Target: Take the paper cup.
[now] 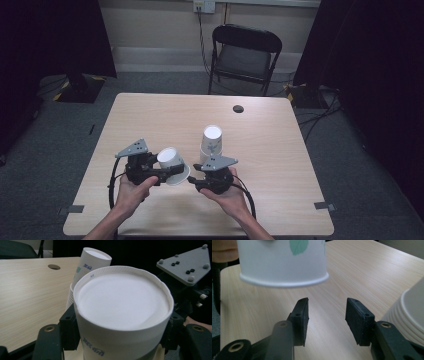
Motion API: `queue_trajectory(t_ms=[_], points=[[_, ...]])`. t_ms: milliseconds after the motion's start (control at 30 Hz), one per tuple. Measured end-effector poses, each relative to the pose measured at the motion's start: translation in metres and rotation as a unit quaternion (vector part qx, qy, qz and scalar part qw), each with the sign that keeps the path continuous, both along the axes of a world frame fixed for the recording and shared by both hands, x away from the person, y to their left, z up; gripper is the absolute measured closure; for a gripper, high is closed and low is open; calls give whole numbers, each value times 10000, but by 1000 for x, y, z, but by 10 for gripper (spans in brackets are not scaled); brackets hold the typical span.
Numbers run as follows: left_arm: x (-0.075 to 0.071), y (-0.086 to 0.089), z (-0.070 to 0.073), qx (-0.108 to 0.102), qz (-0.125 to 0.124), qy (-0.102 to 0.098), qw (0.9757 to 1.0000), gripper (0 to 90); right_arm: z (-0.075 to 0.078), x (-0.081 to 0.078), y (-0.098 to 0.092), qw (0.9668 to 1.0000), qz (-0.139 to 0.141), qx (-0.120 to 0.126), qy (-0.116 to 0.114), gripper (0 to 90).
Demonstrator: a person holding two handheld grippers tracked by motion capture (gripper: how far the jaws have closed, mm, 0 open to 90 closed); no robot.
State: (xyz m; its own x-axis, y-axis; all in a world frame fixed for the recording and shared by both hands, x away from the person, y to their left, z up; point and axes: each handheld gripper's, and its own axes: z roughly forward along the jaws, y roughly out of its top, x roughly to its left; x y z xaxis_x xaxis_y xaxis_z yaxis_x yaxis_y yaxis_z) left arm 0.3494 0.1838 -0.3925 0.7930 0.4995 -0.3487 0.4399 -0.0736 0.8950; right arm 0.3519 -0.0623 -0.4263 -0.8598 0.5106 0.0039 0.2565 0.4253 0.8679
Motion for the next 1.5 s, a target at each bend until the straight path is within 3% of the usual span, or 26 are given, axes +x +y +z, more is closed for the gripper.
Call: queue_trajectory(t_ms=[100,333,533,800,867,1067,1167,1233,1500], points=[[0,-3,-3,0,-60,63,10000,333,-1,-2,3,9999,54,148,-68,553],[5,0,-12,-443,-103,510,9977,337,1,-5,1,9992,125,297,-247,573],[8,3,-18,-913,-249,914,9913,341,2,-9,-2,9971,63,467,-591,586],[9,2,-18,-1046,-388,1058,9881,342,5,-13,-1,9950,145,540,-828,681],[10,1,-20,-1135,-466,1171,9855,342,6,-13,-1,9945,145,596,-843,719],[10,1,-24,-1271,-526,1320,9817,340,7,-13,-3,9943,131,586,-884,802],[10,1,-23,-1245,-519,1300,9823,335,7,-13,-3,9943,114,584,-884,813],[10,0,-23,-1157,-515,1243,9841,327,7,-13,-3,9943,113,567,-890,820],[8,-2,-22,-1099,-508,1232,9850,306,7,-12,-4,9944,61,567,-892,825]])
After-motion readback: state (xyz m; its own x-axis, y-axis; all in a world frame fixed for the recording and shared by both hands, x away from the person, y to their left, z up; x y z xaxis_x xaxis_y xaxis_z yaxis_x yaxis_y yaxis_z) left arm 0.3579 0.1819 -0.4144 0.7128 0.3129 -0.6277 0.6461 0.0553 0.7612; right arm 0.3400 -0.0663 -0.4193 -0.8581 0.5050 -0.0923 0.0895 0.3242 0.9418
